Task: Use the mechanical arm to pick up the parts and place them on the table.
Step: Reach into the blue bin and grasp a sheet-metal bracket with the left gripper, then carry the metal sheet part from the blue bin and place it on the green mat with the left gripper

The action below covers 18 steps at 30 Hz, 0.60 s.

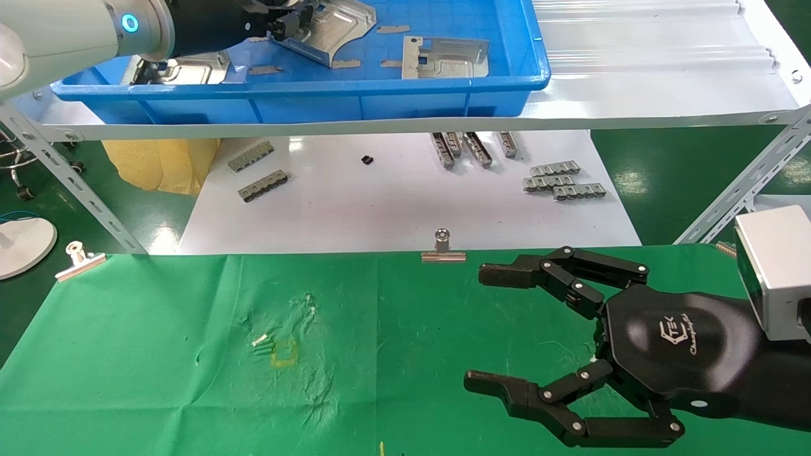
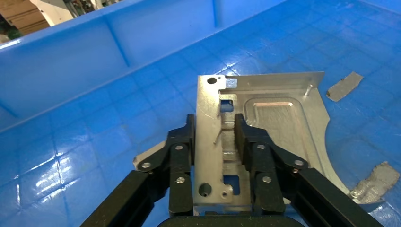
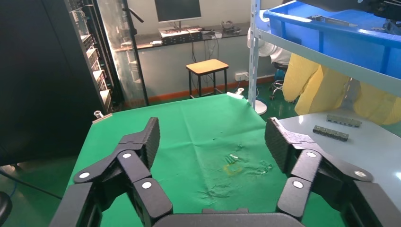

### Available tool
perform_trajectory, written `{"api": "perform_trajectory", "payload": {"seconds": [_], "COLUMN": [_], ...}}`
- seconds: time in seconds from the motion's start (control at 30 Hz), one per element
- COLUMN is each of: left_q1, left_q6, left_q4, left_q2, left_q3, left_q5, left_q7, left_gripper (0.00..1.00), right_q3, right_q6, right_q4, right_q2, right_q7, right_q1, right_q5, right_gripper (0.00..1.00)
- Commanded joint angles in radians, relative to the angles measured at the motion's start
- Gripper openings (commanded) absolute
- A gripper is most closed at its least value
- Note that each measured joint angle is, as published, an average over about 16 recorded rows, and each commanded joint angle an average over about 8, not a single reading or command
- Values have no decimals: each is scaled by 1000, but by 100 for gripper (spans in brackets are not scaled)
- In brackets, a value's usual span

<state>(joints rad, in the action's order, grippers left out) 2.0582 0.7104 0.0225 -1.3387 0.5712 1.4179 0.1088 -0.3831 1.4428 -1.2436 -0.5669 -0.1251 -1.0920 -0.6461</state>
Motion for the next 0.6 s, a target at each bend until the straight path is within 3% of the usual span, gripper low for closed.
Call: {"api": "perform_trajectory", "payload": {"seconds": [0.03, 0.33, 0.6], "left_q1": [-1, 20, 45], "left_q6": [-4, 12, 208], "left_q4": [3, 28, 69], "left_q2": [-1, 14, 90], "left_q3": [1, -8, -37], "left_q5": [2, -14, -62], "left_q7": [1, -12, -96], "left_gripper": [0, 0, 0], "right_q3": [0, 0, 0], "right_q6": [0, 0, 0], "right_q4": [0, 0, 0], "right_q2": [0, 0, 0], "right_q7": [0, 0, 0], "right_q1": [0, 0, 0], "right_q5": [0, 0, 0], "right_gripper": [100, 100, 100]}}
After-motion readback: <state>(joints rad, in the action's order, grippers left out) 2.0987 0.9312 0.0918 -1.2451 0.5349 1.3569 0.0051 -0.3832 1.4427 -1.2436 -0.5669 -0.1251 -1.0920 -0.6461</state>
